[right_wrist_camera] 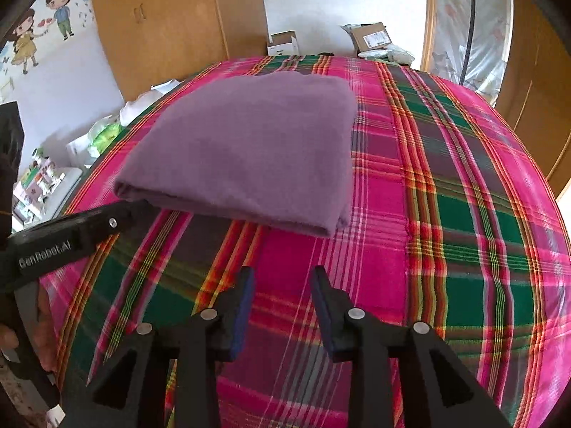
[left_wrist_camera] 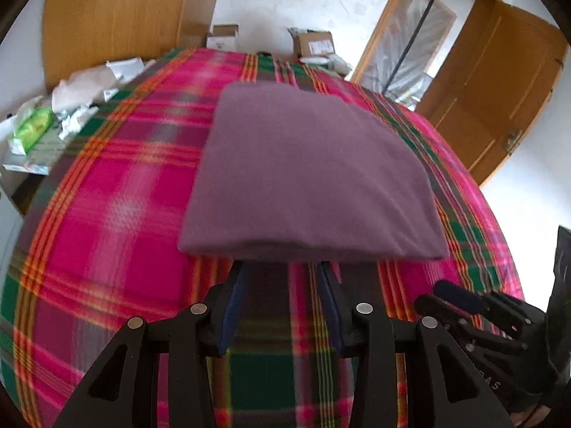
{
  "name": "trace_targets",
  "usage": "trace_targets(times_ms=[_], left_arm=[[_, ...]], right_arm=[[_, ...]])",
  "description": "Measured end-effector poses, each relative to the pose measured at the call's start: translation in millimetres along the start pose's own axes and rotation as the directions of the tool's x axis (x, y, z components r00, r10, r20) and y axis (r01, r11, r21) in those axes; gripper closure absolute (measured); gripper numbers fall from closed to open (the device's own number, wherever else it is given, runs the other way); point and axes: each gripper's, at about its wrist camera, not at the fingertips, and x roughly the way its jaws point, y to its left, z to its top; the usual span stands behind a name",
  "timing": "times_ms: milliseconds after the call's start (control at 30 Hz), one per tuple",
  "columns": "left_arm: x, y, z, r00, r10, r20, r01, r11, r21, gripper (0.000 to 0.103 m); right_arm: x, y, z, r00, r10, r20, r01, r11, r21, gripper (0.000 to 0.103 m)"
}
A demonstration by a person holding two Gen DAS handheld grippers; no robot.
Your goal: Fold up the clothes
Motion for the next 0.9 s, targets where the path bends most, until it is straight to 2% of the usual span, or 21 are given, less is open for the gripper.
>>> trace_targets(times_ms=[167, 333, 467, 567, 633, 767, 900], left_arm=[[2, -3, -8, 1.000, 0.008, -0.003, -0.008, 1.000, 0.008, 0.061], [4, -6, -8, 0.999, 0.039, 0.029, -0.039, 0.999, 0.016, 0.061], [5, -7, -8, 0.997, 0.055, 0.057, -0.056, 0.998, 0.013, 0.061], [7, -13, -8, 0.994, 0.094, 0.062, -0.097, 0.994, 0.046, 0.061], [8, -14, -8, 0.993, 0.102, 0.061, -0.105, 0.993, 0.054, 0.060], [8, -16, -7, 0.992, 0.111, 0.060, -0.115, 0.992, 0.061, 0.060], [11, -26, -8, 0.984, 0.169, 0.056, -0.174, 0.980, 0.101, 0.060]], right_arm=[[4, 6, 1, 0.999, -0.031, 0.013, 0.031, 0.999, -0.015, 0.062], [5, 12, 0, 0.997, -0.058, 0.051, 0.056, 0.998, 0.039, 0.048], [7, 20, 0, 0.992, -0.112, 0.059, 0.110, 0.994, 0.025, 0.047], [6, 17, -2, 0.992, -0.115, 0.060, 0.113, 0.993, 0.047, 0.047], [7, 15, -1, 0.989, -0.140, 0.054, 0.136, 0.989, 0.065, 0.037], [7, 10, -2, 0.985, -0.165, 0.047, 0.160, 0.983, 0.093, 0.034], [8, 8, -2, 0.984, -0.172, 0.045, 0.167, 0.982, 0.093, 0.033]])
